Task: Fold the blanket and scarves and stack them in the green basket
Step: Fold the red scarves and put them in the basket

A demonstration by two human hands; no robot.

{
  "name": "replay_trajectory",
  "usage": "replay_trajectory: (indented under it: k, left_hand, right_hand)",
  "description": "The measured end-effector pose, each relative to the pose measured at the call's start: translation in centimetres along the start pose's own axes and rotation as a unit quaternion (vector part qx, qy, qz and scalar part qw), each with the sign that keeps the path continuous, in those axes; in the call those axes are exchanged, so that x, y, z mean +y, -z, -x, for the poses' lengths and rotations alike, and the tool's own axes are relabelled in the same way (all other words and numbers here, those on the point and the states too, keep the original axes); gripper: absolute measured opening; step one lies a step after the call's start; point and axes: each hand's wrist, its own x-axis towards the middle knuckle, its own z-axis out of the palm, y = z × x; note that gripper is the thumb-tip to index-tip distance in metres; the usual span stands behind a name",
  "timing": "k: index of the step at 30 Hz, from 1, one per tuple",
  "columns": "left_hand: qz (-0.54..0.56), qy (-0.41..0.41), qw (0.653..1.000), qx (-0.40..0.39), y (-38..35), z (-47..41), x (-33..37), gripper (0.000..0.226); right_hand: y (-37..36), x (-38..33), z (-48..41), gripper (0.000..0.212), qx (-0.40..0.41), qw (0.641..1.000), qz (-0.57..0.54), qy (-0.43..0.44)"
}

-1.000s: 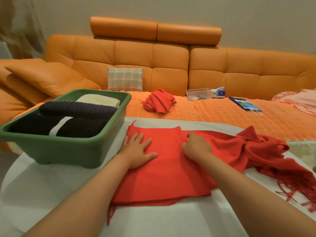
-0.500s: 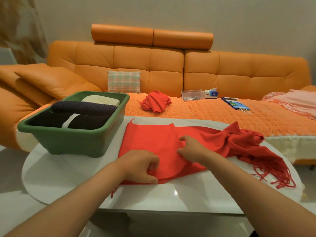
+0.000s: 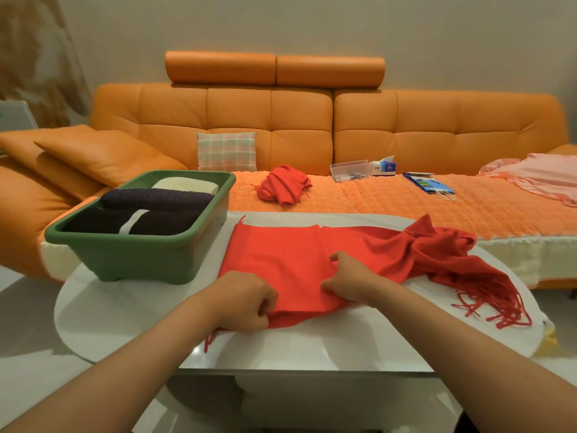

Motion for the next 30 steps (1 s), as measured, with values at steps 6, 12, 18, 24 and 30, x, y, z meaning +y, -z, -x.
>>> replay_trajectory:
  k: [6, 12, 18, 24, 30]
  left_hand:
    - [0.039, 0.014, 0.995, 0.094, 0.4, -2.1, 1.5, 0.028]
    - [0.113, -0.07, 0.973, 0.19, 0.0, -7.2, 6.4, 0.012]
    - [0.077, -0.129, 0.968, 0.199, -1.9, -14.3, 11.5, 0.02]
    - [0.059, -0.01, 0.981, 0.183, -3.4, -19.7, 12.6, 0.036]
    - [0.093, 0.022, 0.979, 0.179, -3.5, -21.3, 10.9, 0.022]
  right_hand:
    - [4.7, 2.6, 0.0, 0.041, 0.054, 0.98, 0.178, 0.069]
    - [9.7, 9.1, -0.7, 0.029, 0.085, 0.909, 0.408, -0.017]
    - [10.6, 15.0, -3.0, 0.059, 0.154, 0.904, 0.398, 0.03]
    - [11.7, 17.5, -6.5, 0.038, 0.159, 0.905, 0.382, 0.096]
    - [12.0, 17.7, -8.8, 0.023, 0.243, 0.875, 0.379, 0.18]
